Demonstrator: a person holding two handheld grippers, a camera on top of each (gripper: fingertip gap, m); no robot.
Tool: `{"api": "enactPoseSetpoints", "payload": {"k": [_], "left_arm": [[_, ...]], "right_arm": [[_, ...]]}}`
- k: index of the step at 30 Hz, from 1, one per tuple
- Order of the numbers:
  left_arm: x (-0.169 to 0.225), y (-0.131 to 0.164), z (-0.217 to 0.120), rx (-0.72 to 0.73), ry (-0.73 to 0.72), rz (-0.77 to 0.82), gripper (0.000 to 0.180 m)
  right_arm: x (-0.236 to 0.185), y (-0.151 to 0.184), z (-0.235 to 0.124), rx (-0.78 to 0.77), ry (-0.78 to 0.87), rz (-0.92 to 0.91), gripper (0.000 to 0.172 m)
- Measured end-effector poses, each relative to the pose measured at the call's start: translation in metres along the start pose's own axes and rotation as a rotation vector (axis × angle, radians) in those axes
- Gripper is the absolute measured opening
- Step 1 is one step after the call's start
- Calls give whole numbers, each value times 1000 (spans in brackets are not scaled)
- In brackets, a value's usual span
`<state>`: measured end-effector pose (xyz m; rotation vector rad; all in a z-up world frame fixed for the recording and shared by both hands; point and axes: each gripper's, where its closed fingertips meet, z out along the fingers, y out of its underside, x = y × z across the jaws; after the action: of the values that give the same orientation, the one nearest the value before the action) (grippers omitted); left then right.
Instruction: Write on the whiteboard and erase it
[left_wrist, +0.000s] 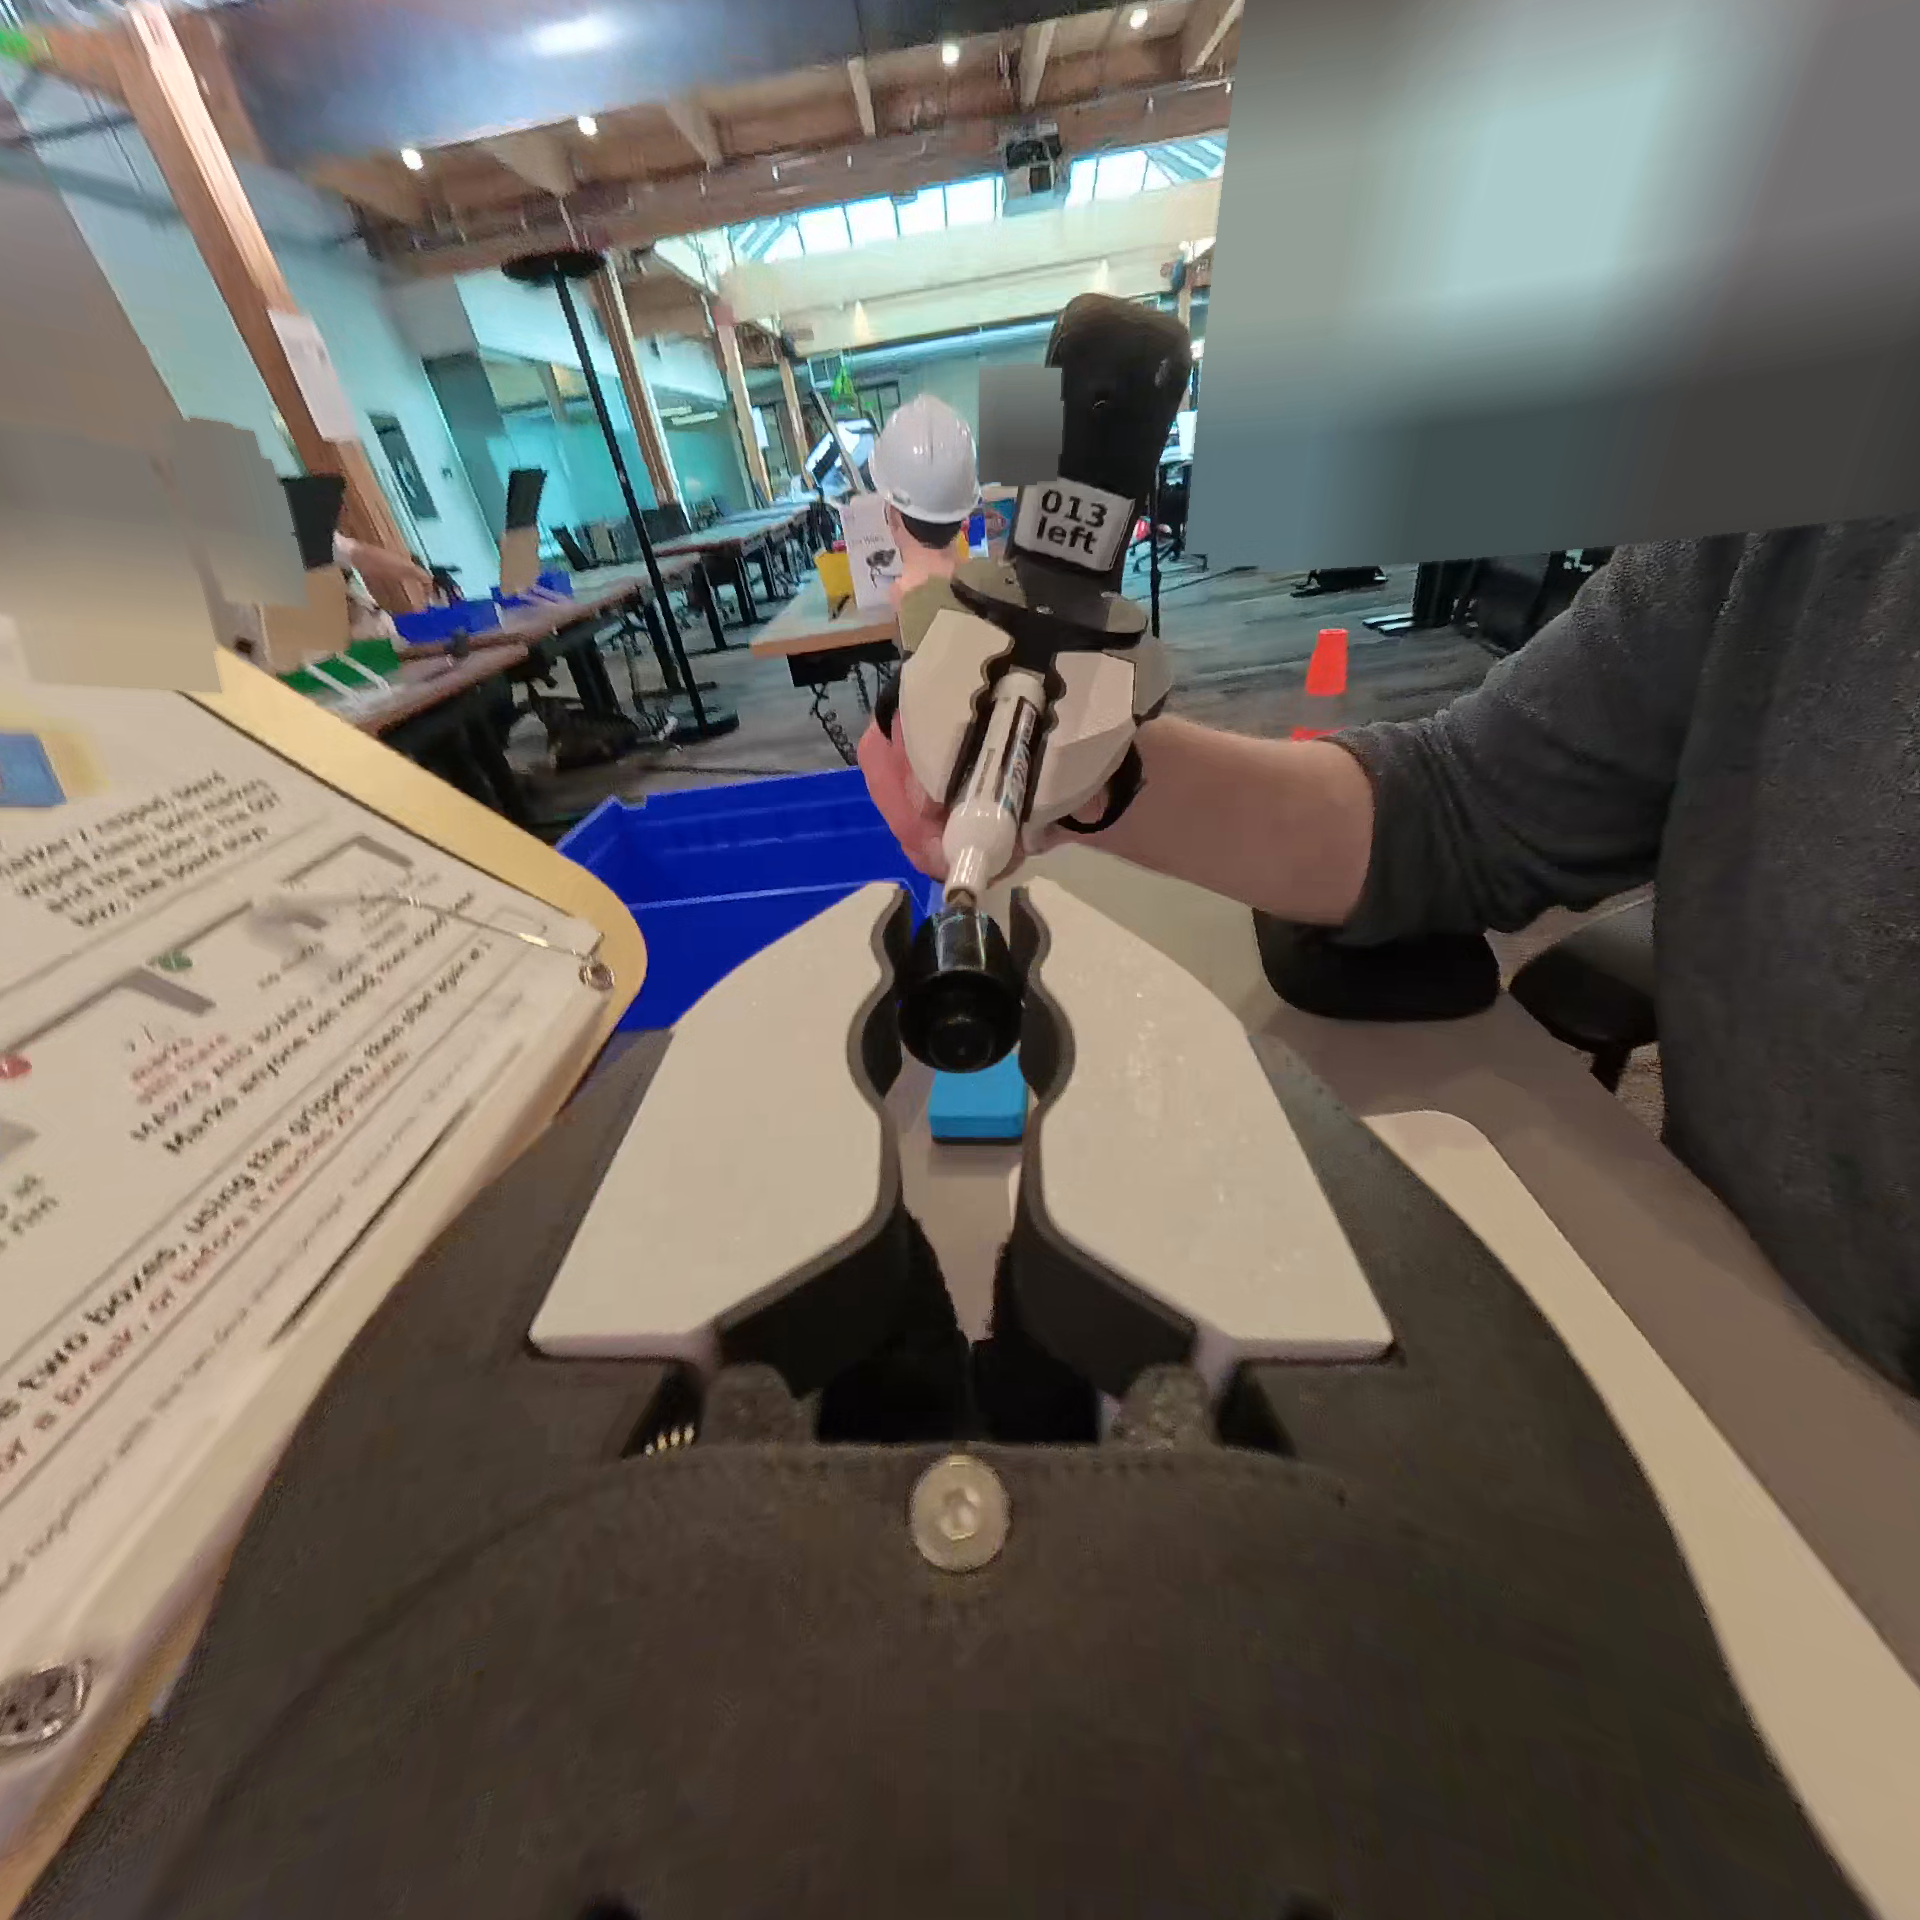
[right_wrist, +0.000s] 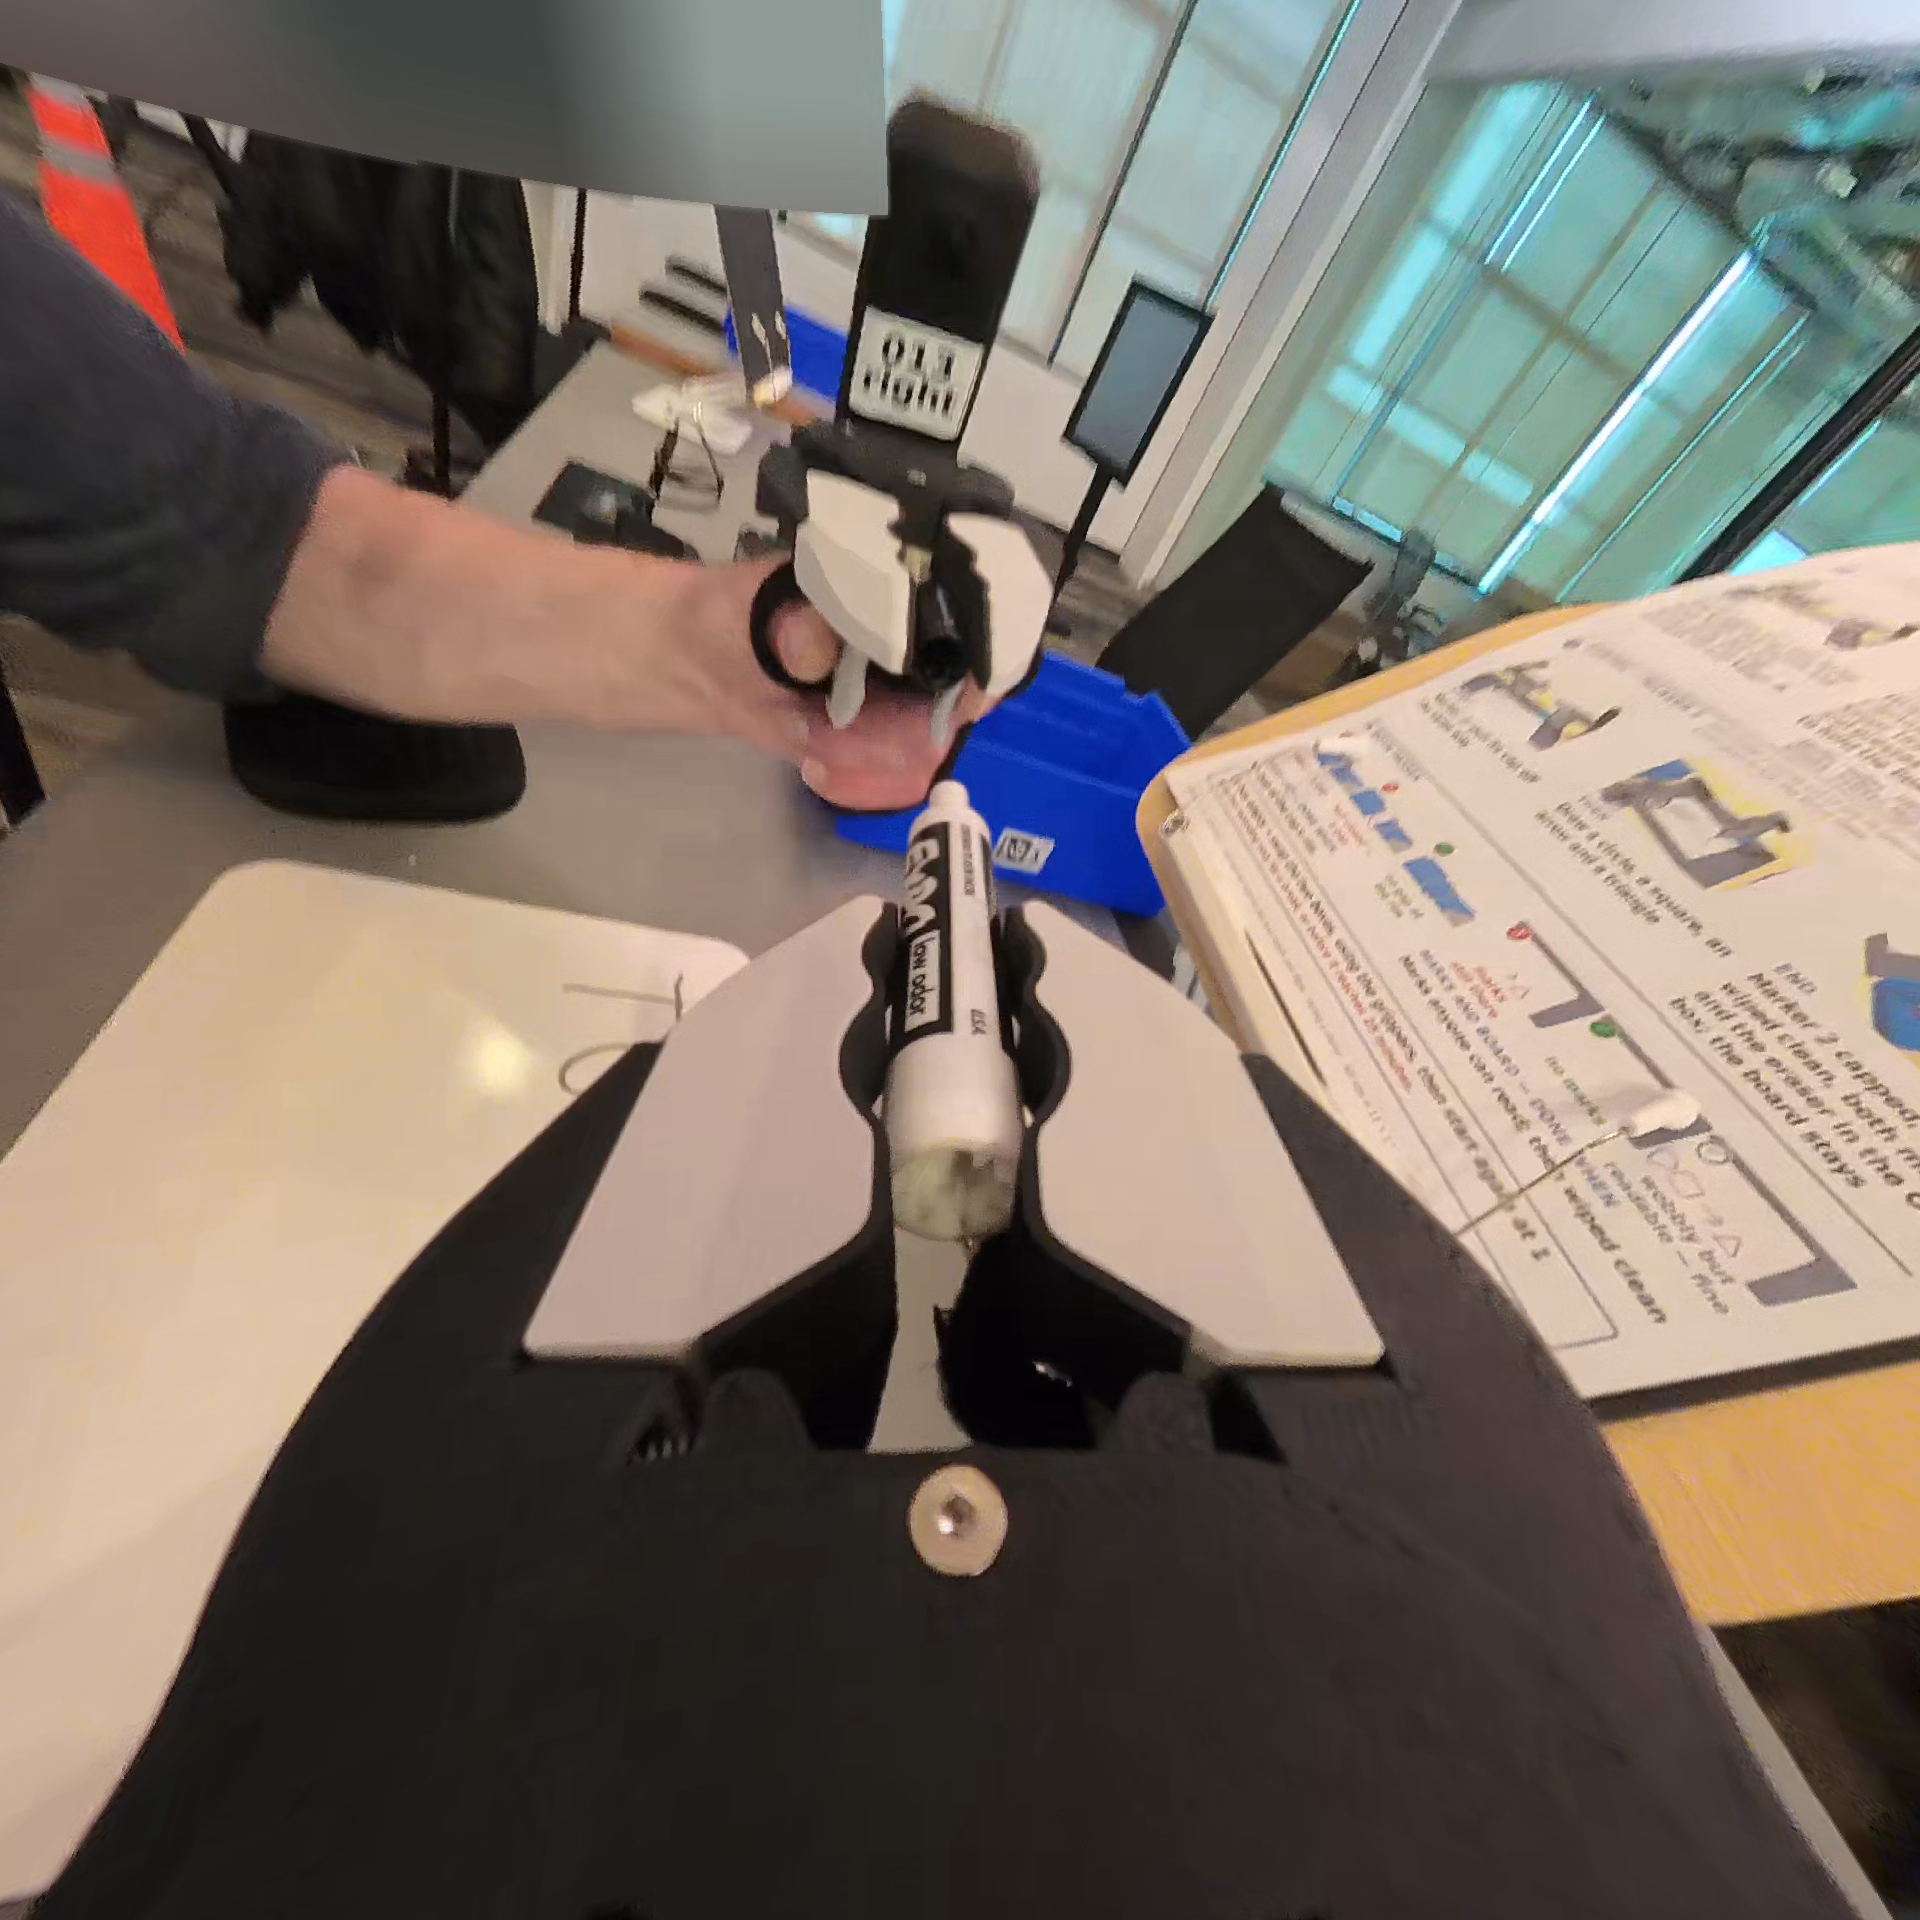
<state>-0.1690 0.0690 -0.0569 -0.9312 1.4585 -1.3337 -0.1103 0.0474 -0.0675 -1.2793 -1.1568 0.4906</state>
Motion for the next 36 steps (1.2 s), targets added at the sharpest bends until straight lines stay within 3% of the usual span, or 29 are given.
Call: {"api": "enactPoseSetpoints", "payload": {"k": [1, 3, 7, 10, 36], "left_arm": [[2, -4, 1, 17, -1, 22, 19], [7, -13, 5, 55, 3, 64, 18], [14, -4, 15, -18, -16, 163, 18], [19, -9, 14, 25, -9, 156, 18], [39, 1, 36, -30, -4, 208, 19]], "right_arm": [[0, -6, -2, 35, -4, 10, 20], [-3, -14, -3, 89, -26, 30, 20], [-7, -23, -3, 169, -50, 57, 20], [-10, -21, -3, 173, -73, 68, 20], [-31, -18, 7, 230, -177, 105, 21]]}}
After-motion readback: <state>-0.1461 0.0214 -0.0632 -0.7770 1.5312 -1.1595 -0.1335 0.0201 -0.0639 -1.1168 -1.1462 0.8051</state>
